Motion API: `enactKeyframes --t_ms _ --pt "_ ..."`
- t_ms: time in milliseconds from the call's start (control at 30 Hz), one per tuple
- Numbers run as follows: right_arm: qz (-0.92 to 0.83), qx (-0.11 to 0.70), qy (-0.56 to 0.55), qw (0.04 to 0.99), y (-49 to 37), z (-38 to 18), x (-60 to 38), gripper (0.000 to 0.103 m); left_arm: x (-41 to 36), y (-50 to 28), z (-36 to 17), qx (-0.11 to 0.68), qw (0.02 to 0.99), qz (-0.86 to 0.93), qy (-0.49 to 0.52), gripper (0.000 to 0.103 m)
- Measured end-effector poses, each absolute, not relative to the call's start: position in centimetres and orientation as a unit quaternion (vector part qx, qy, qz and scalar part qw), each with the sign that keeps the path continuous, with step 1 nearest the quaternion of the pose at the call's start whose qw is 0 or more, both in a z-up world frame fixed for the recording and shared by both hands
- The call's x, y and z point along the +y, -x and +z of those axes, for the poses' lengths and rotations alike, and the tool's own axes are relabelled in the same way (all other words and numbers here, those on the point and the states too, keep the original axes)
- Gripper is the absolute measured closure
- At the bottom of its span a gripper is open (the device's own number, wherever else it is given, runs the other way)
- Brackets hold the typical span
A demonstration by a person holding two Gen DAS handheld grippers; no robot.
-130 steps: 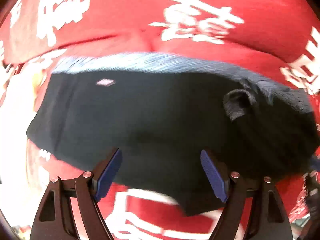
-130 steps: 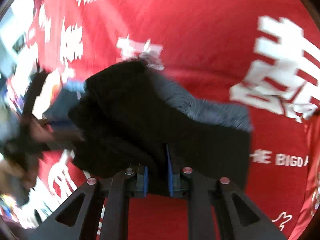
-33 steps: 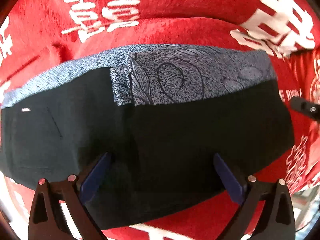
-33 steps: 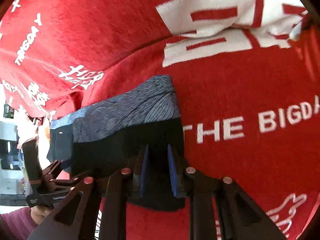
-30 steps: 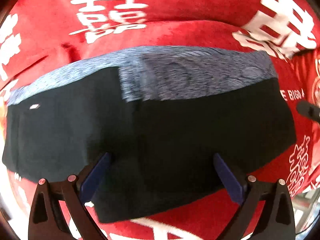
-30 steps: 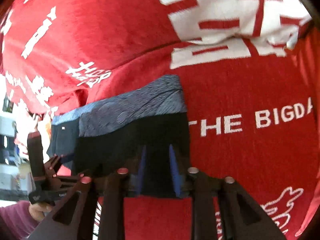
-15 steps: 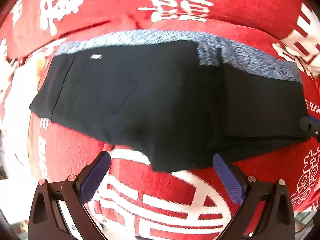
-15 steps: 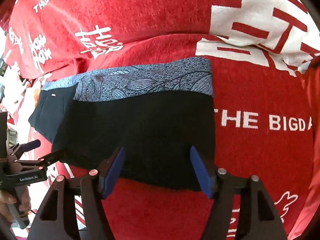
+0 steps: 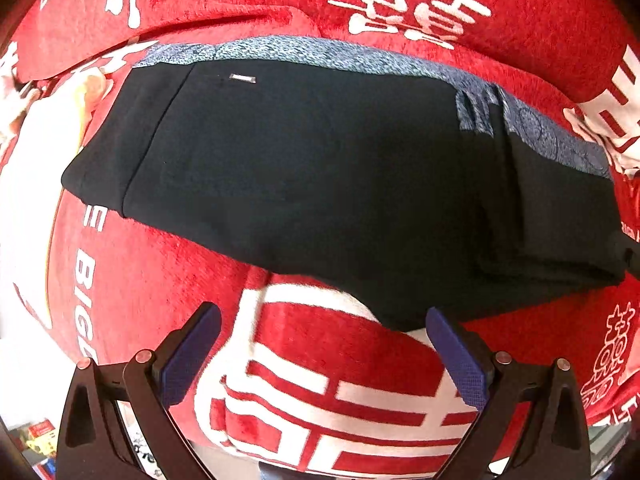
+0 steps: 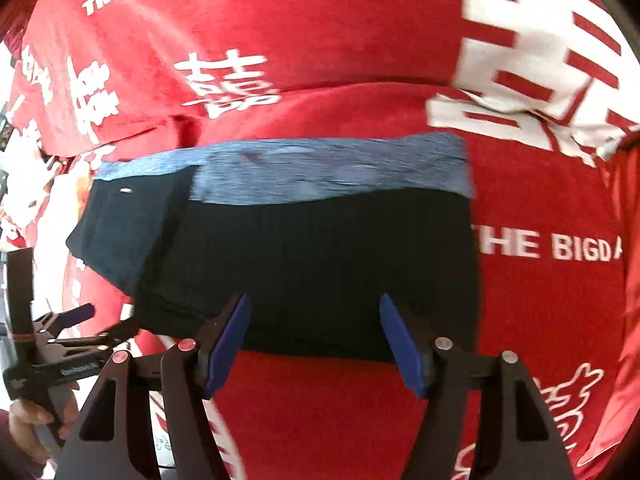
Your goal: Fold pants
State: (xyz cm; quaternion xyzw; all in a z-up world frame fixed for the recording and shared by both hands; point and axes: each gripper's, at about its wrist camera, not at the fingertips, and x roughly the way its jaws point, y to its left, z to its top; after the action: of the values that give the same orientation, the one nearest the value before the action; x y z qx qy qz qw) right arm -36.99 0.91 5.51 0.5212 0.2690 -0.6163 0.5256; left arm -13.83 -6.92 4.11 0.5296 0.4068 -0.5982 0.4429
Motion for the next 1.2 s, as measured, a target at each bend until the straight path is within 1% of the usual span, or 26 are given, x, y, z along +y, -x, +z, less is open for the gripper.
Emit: enactKeyframes --t_ms 167,300,400,467,500,567,600,633,700,733,800,867,933,1000,1067,1100,1133,1200 --pt "-0.598 0.260 -0.521 0.551 31.8 6.5 -1.6 0.032 -8.2 11.1 5.1 0.397 0.438 -0.614 -0.523 0.000" --pt "-0.529 0.202 -0.596 0.570 28.6 4.9 -1.4 0.032 -10.8 7.6 4.6 0.385 0.460 -0.609 -0.519 0.000" --pt "-0.487 0.147 -0.666 0.545 27.1 1.8 -0.6 0.039 -13.1 5.4 3.6 0.386 0.482 -0.604 -0.504 0.000" --pt "-0.485 0.108 -0.693 0.522 27.1 0.0 -0.3 0.040 -14.3 4.5 2.6 0.381 0.492 -0.595 -0.509 0.000" --pt "-0.483 0.086 -0.706 0.511 27.2 -0.8 -0.3 0.043 -14.7 4.1 2.0 0.381 0.493 -0.591 -0.512 0.000" --pt "-0.478 0.052 -0.725 0.494 27.4 -2.2 -0.3 0.059 -15.5 3.0 0.7 0.395 0.490 -0.582 -0.515 0.000" --pt "-0.477 0.039 -0.729 0.490 27.5 -2.6 -0.2 0.079 -15.7 2.4 0.2 0.411 0.484 -0.580 -0.511 0.000" --pt "-0.480 0.032 -0.730 0.485 27.6 -3.0 -0.1 0.088 -16.0 1.7 -0.3 0.431 0.477 -0.578 -0.503 0.000" --pt "-0.484 0.031 -0.731 0.480 27.5 -3.4 0.3 0.094 -16.1 1.3 -0.2 0.432 0.479 -0.582 -0.496 0.000" --pt "-0.486 0.037 -0.731 0.478 27.5 -3.6 0.5 0.094 -16.1 1.6 -0.3 0.422 0.478 -0.581 -0.506 0.000" --pt "-0.489 0.053 -0.728 0.477 27.2 -3.5 0.7 0.094 -15.9 1.9 -0.3 0.412 0.479 -0.582 -0.511 0.000" --pt "-0.490 0.084 -0.723 0.481 26.9 -3.0 0.5 0.094 -15.9 1.7 -0.3 0.419 0.479 -0.580 -0.508 0.000" --pt "-0.494 0.149 -0.688 0.510 26.2 -0.9 -0.1 0.094 -15.8 1.6 -0.4 0.420 0.480 -0.580 -0.507 0.000" --pt "-0.505 0.196 -0.638 0.547 25.5 2.0 -0.7 0.093 -15.6 1.7 -0.5 0.415 0.483 -0.580 -0.508 0.000" --pt "-0.531 0.231 -0.585 0.568 25.9 4.6 -1.6 0.080 -15.8 1.9 -0.6 0.413 0.487 -0.578 -0.508 0.000" --pt "-0.545 0.238 -0.570 0.567 26.2 5.2 -2.1 0.059 -15.6 2.3 -0.5 0.412 0.489 -0.577 -0.509 0.000" --pt "-0.566 0.244 -0.554 0.559 27.0 5.8 -2.9 0.047 -15.6 2.4 -0.6 0.411 0.491 -0.576 -0.509 0.000" --pt "-0.582 0.245 -0.547 0.550 28.2 5.8 -4.4 0.047 -15.5 2.8 -0.6 0.411 0.492 -0.575 -0.509 0.000"
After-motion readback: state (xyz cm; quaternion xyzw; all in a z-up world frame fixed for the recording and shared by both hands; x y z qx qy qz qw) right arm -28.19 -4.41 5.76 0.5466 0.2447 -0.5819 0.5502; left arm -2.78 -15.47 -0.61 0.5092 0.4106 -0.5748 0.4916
